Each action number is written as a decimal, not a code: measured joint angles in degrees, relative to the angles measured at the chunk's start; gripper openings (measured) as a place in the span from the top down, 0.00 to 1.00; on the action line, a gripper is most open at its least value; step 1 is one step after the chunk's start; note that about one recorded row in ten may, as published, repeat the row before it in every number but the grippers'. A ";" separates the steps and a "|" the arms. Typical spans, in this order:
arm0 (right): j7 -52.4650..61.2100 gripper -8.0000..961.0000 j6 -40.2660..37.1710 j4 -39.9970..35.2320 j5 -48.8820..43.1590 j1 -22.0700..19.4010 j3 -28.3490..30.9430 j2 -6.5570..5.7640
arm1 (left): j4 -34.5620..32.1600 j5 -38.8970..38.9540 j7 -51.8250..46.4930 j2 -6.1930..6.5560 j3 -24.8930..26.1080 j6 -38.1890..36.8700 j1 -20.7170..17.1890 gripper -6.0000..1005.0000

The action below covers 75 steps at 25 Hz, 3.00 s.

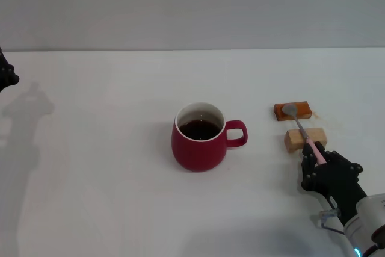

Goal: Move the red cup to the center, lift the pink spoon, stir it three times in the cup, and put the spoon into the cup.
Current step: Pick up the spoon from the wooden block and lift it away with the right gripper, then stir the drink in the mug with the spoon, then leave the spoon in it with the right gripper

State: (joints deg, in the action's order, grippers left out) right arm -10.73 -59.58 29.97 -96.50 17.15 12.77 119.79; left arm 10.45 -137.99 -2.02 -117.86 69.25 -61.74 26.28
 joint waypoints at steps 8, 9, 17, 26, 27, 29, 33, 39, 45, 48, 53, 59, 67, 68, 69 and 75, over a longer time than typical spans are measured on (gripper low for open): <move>-8.89 0.84 -1.68 3.78 0.00 -0.45 2.25 -0.53 | 0.00 -0.03 0.00 0.00 0.00 0.29 0.00 1.00; -8.89 0.84 -1.68 3.78 0.00 -0.45 2.25 -0.53 | 0.00 -0.03 0.00 0.00 0.00 0.29 0.00 1.00; -16.78 0.84 -3.26 10.72 -0.25 -2.08 4.45 -1.54 | -0.08 -0.01 0.00 0.06 0.00 0.33 -0.32 1.00; -29.96 0.84 -3.91 25.91 -0.61 -8.19 11.05 -4.87 | -0.63 -0.17 0.00 0.16 0.00 0.40 -0.20 1.00; -29.97 0.84 -4.52 27.11 -0.65 -8.66 11.33 -5.49 | -0.68 -0.20 0.00 0.14 0.00 0.40 -0.17 1.00; -30.02 0.84 -6.62 29.78 -0.74 -9.51 11.55 -7.09 | -0.70 -0.25 0.00 0.12 -0.01 0.40 -0.15 1.00; -29.53 0.84 -10.26 32.37 -3.03 -11.28 11.57 -8.43 | -0.70 -0.34 0.00 0.04 0.00 0.67 -0.01 1.00; -23.92 0.84 -19.39 30.43 -7.93 -13.53 11.35 -8.20 | -0.68 -0.37 0.00 0.00 -0.36 0.74 0.07 1.00; -6.90 0.84 -29.12 23.21 -12.04 -14.60 11.41 -9.15 | -0.36 -0.36 0.03 -0.08 -0.59 0.43 0.18 1.00; 1.98 0.84 -31.51 21.51 -12.53 -14.99 10.88 -11.83 | -0.20 -0.35 0.93 -0.09 -0.51 0.46 0.21 1.00; 13.27 0.84 -33.33 18.69 -17.84 -16.04 11.25 -15.87 | -0.11 -0.35 2.08 -0.17 -0.60 0.65 0.53 1.00; 20.80 0.84 -32.77 17.63 -23.22 -15.60 11.40 -21.51 | -0.08 -0.15 2.10 -0.18 -0.24 1.63 0.72 1.00; 27.34 0.84 -31.01 10.90 -26.64 -12.05 11.45 -25.27 | -0.19 0.12 2.11 -0.32 -0.09 4.05 0.41 1.00; 29.73 0.84 -30.32 7.94 -27.83 -10.29 11.43 -25.65 | -0.16 0.11 2.11 -0.37 -0.09 4.23 0.36 1.00; 31.24 0.84 -29.63 6.30 -28.88 -8.99 11.44 -25.95 | -0.17 0.10 2.11 -0.46 -0.09 4.47 0.21 1.00; 36.96 0.84 -25.94 0.55 -34.68 -2.85 11.46 -27.11 | -0.13 0.11 2.11 -0.58 0.17 5.06 -0.65 1.00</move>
State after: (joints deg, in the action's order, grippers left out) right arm 26.23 -85.52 30.52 -131.18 14.29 24.23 92.68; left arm 10.32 -137.89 0.09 -118.44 69.42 -56.68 25.63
